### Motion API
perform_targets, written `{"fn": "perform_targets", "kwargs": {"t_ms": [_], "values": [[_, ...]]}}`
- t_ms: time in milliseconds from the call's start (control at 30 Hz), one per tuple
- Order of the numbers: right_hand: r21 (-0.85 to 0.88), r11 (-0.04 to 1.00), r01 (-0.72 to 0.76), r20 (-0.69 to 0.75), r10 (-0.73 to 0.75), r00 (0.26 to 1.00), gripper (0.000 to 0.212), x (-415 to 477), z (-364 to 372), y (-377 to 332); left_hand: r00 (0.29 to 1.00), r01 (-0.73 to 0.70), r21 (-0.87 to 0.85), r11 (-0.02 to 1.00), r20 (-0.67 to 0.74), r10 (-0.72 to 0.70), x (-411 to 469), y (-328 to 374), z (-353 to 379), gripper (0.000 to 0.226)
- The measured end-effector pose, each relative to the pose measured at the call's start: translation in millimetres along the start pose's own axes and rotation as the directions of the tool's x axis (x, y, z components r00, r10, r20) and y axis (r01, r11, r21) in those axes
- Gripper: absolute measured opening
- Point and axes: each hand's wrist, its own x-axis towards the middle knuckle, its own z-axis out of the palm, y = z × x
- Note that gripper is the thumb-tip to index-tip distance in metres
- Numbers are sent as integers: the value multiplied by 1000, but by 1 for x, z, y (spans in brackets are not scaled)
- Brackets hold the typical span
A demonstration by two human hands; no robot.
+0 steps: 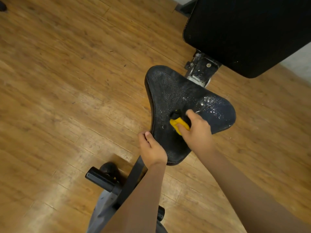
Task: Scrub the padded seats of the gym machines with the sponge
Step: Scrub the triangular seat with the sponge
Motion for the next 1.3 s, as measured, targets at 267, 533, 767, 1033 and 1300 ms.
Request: {"fn": "perform_targets", "kwargs": {"t_ms": [267,533,767,1033,1300], "values": [[-20,988,153,116,-149,982,18,18,0,-5,1000,-14,-13,1000,7,14,2,-4,1,27],[-9,979,204,130,-201,971,26,-5,6,-16,1000,-5,11,1000,19,5,5,-5,1,22],[-161,975,155,64,-146,987,26,61,10,-20,999,-19,40,999,31,18,6,-8,0,21],[-92,976,199,94,-191,977,25,24,13,-29,998,-29,102,994,55,24,8,-8,-3,15],[-225,902,368,180,-333,926,29,82,17,-33,995,-96,91,991,36,93,8,-13,-2,16]]}}
